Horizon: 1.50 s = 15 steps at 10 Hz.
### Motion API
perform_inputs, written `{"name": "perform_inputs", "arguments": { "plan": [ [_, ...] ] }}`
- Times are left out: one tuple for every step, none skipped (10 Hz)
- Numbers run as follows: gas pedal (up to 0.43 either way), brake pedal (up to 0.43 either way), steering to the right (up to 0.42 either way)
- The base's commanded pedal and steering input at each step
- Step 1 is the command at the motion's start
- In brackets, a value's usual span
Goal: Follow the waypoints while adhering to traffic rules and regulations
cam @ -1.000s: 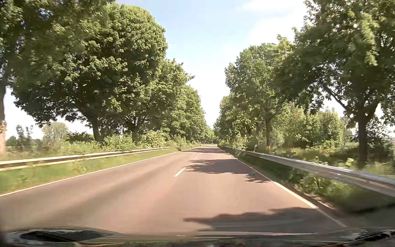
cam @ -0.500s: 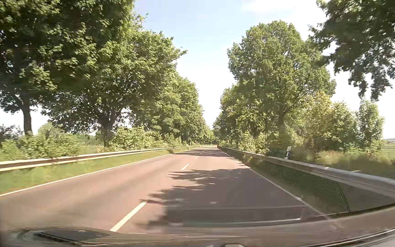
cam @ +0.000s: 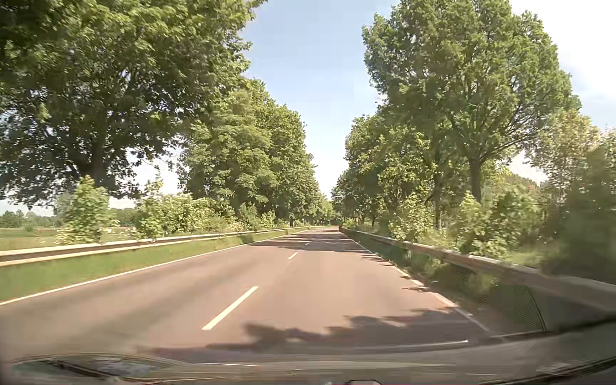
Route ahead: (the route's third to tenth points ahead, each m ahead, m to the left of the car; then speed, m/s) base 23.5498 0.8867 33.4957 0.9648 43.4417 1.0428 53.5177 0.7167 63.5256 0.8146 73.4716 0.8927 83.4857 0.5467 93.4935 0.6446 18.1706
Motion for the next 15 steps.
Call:
{"name": "perform_inputs", "arguments": {
  "plan": [
    [0.169,0.000,0.000],
    [0.169,0.000,0.000],
    [0.169,0.000,-0.001],
    [0.169,0.000,-0.001],
    [0.169,0.000,-0.001],
    [0.169,0.000,-0.001],
    [0.169,0.000,-0.001],
    [0.169,0.000,-0.001],
    [0.177,0.000,-0.001],
    [0.177,0.000,-0.001],
    [0.177,0.000,-0.001],
    [0.177,0.000,-0.001],
    [0.177,0.000,-0.001],
    [0.177,0.000,-0.002],
    [0.177,0.000,-0.002]
  ]
}}
